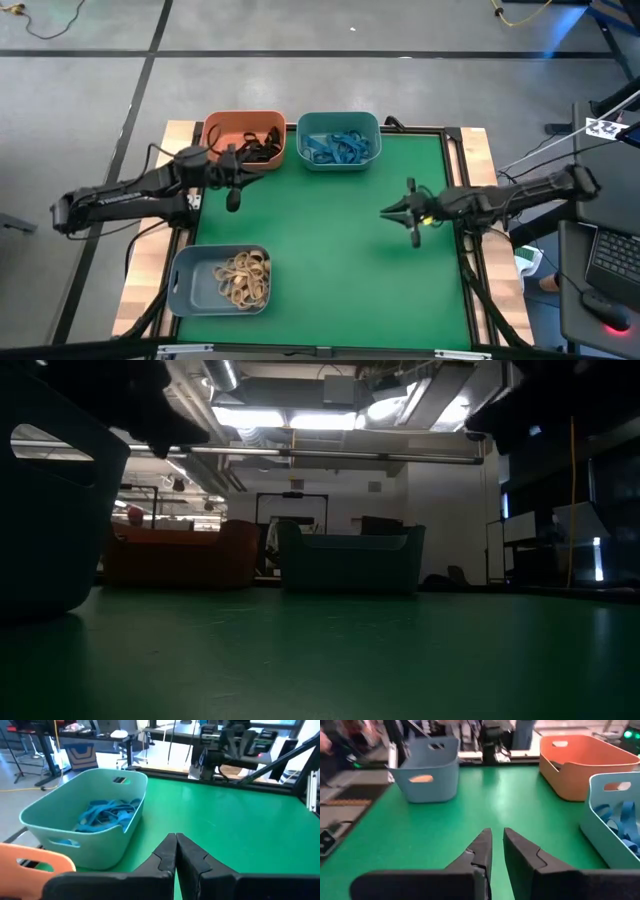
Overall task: Sort rubber bands into baskets
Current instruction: Return to Home Position
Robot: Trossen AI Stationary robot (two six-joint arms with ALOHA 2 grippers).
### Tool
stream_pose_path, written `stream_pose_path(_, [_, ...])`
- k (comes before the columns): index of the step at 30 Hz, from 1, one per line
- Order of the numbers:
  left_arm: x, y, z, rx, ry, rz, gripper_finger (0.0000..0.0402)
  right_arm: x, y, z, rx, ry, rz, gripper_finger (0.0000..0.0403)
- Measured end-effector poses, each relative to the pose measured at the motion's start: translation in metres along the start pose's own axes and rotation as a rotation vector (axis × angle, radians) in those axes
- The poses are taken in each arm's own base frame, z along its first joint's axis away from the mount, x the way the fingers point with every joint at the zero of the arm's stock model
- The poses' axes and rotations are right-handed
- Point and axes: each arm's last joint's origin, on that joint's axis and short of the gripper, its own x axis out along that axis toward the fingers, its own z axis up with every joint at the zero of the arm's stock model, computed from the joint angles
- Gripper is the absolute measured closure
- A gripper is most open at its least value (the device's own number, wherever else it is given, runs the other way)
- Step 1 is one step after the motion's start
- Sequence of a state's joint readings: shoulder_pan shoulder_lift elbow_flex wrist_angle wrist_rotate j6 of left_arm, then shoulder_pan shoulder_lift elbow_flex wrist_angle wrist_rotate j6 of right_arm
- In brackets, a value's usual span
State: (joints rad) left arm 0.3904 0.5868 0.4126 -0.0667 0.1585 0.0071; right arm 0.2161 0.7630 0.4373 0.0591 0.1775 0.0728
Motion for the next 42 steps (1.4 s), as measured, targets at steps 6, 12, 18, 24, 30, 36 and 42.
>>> stream_pose_path(6, [-0.006,-0.001,-0.020,-0.026,-0.006,0.000,0.0399,-0.026,-0.019,-0.026,0.039,-0.078,0.043,0.0354])
stream_pose_path(12, [-0.011,-0.003,-0.039,-0.060,-0.052,-0.024,0.0399,-0.044,-0.023,-0.047,0.071,-0.245,0.046,0.0354])
stream_pose_path(18, [-0.018,-0.005,-0.054,-0.092,-0.109,-0.064,0.0399,-0.050,-0.024,-0.062,0.076,-0.332,0.053,0.0354])
stream_pose_path(24, [-0.025,-0.009,-0.070,-0.139,-0.166,-0.084,0.0399,-0.051,-0.024,-0.063,0.079,-0.345,0.054,0.0354])
stream_pose_path(30, [-0.031,-0.010,-0.083,-0.178,-0.224,0.026,0.0399,-0.051,-0.024,-0.063,0.078,-0.345,0.031,0.0354])
stream_pose_path(36, [-0.028,-0.015,-0.085,-0.100,-0.232,0.001,0.0398,-0.048,-0.025,-0.074,0.077,-0.328,0.014,0.0354])
stream_pose_path(42, [-0.027,-0.015,-0.086,-0.178,-0.221,-0.010,0.0398,-0.042,-0.026,-0.093,0.224,-0.159,0.016,0.0354])
